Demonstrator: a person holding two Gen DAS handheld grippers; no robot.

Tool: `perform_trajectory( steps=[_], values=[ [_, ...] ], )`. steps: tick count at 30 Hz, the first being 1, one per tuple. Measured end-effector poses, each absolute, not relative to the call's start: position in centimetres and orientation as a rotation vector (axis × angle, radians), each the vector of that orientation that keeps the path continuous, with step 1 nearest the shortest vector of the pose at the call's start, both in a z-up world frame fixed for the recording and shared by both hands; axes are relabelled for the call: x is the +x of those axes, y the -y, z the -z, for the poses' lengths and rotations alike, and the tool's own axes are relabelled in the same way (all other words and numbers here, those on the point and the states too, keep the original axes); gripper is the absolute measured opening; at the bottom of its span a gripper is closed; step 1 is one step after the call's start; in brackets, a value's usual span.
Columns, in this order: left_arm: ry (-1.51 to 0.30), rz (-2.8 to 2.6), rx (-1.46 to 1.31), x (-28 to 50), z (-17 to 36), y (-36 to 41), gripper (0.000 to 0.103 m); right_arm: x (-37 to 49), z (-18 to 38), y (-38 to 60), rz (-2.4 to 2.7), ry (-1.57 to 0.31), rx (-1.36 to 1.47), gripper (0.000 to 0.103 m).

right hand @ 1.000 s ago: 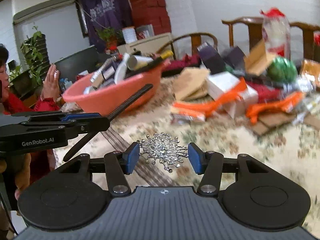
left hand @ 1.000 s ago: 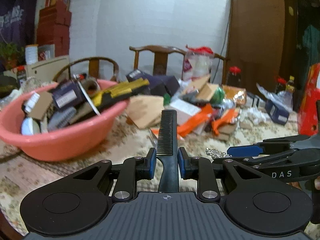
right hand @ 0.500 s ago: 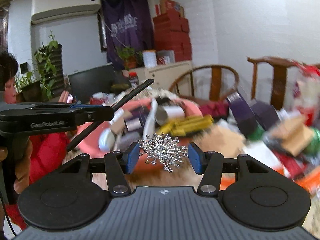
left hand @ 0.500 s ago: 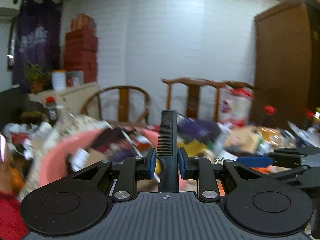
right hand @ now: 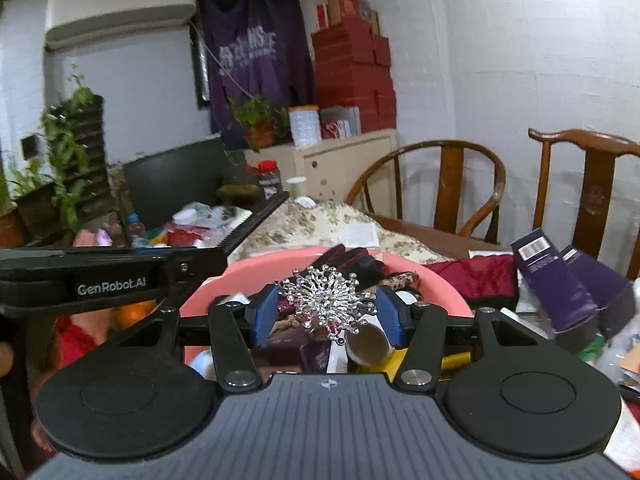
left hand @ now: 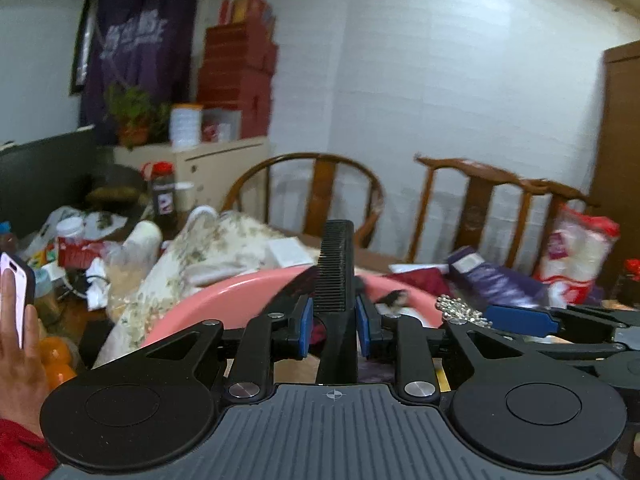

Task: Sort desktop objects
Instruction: 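Open the left tool over the pink basin while the right tool releases the ornament there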

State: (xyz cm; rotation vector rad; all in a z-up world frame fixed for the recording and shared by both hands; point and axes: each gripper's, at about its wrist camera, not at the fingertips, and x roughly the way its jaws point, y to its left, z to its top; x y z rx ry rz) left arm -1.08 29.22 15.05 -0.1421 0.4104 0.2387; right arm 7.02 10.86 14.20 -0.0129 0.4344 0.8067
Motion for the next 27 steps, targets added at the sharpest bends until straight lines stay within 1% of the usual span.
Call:
perform_trajectory(
  steps=[4, 6, 12, 13, 14, 15, 17, 19, 20, 21, 22, 23, 27],
  values=[
    [-0.489, -0.281, -0.152, 1.5, -12.5, -31.1, 0.021, 9.3, -11.8, -13.9, -0.783, -0.499, -0.01, 0.058],
    [-0.518, -0.31, -0.134, 2.6, -11.4, -31.7, 0.021, 9.9, -10.9, -14.8, -0.78, -0.503, -0.012, 0.059],
    [-0.586, -0.33, -0.156, 4.8, -8.8, -33.2, 0.022, 10.6, -10.3, -16.0, -0.766, -0.497, -0.025, 0.059],
    [-0.595, -0.323, -0.162, 5.0, -8.7, -33.2, 0.039, 10.8, -10.1, -16.2, -0.761, -0.5, -0.031, 0.06],
    [-0.604, -0.318, -0.16, 5.1, -8.7, -33.1, 0.04, 11.0, -10.1, -16.5, -0.762, -0.507, -0.037, 0.061],
    [-0.615, -0.323, -0.151, 5.3, -8.8, -33.0, 0.041, 11.0, -9.9, -16.8, -0.759, -0.512, -0.044, 0.058],
    [-0.612, -0.336, -0.144, 5.0, -9.1, -32.8, 0.048, 10.9, -9.8, -16.5, -0.75, -0.504, -0.035, 0.061],
    [-0.582, -0.353, -0.138, 4.2, -9.8, -32.5, 0.059, 10.5, -10.1, -15.8, -0.759, -0.495, -0.008, 0.07],
    [-0.558, -0.358, -0.13, 3.5, -10.2, -32.3, 0.063, 10.1, -10.4, -15.2, -0.769, -0.484, 0.01, 0.079],
    [-0.536, -0.368, -0.117, 2.8, -10.8, -32.1, 0.07, 9.6, -10.8, -14.5, -0.78, -0.467, 0.026, 0.086],
    [-0.514, -0.383, -0.097, 2.1, -11.3, -31.7, 0.073, 9.2, -11.3, -13.9, -0.792, -0.449, 0.038, 0.087],
    [-0.489, -0.395, -0.076, 1.2, -11.8, -31.3, 0.073, 8.7, -11.8, -13.2, -0.807, -0.43, 0.044, 0.087],
    [-0.407, -0.392, -0.016, -2.5, -13.8, -28.5, 0.084, 6.2, -13.5, -10.1, -0.823, -0.366, 0.023, 0.087]
  ],
)
